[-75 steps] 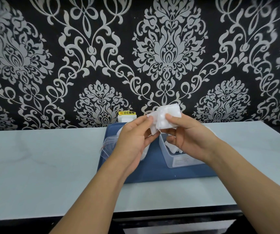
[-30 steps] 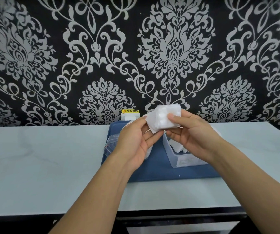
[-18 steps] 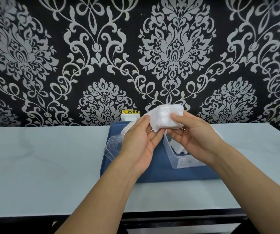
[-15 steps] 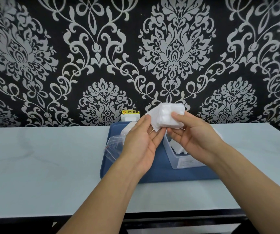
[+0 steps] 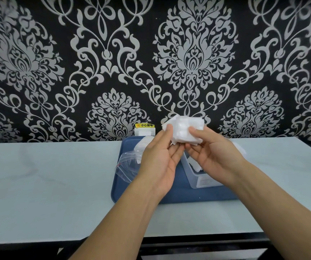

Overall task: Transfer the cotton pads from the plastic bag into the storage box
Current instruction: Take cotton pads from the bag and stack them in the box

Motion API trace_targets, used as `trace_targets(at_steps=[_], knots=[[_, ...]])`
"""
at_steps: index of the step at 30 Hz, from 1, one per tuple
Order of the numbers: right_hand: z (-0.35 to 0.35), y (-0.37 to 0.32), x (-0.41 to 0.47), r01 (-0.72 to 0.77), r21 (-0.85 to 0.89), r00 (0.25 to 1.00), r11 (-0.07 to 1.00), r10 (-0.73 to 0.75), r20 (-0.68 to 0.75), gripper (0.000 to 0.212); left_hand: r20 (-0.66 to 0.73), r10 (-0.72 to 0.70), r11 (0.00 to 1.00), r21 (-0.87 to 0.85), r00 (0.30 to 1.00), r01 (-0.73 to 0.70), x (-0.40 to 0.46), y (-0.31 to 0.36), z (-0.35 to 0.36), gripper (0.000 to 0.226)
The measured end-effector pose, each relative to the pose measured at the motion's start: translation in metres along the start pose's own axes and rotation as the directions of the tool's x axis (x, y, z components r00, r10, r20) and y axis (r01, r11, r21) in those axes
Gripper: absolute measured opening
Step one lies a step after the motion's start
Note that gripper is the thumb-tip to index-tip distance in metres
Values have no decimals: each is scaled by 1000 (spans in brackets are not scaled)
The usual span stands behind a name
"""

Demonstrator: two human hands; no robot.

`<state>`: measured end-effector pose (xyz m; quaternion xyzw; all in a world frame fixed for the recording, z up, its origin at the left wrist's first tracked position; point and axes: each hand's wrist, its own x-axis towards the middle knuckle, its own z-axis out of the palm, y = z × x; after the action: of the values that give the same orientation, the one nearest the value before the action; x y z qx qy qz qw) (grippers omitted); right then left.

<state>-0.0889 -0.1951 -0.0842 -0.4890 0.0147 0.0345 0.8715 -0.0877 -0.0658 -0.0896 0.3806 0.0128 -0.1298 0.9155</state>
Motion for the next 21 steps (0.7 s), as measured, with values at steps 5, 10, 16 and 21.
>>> trace_targets(at_steps=[5,10,16,21], knots=[[-1,-2,-1,-15,-30,999,999,16,44,24,-110,20,1000,5,994,-20,4,-1,-5,20],[-4,-6,2,6,94,1000,996,-6,2,26,-184,20,993,-111,983,-41,8,5,-9,18],[-12,-24,-1,109,111,990,988,-118,80,30,-111,319,823,525,941,-217,12,3,-19,23],[-7,-11,-2,87,-189,985,978,-56,163,35,39,260,836,490,965,-245,11,0,-15,24]])
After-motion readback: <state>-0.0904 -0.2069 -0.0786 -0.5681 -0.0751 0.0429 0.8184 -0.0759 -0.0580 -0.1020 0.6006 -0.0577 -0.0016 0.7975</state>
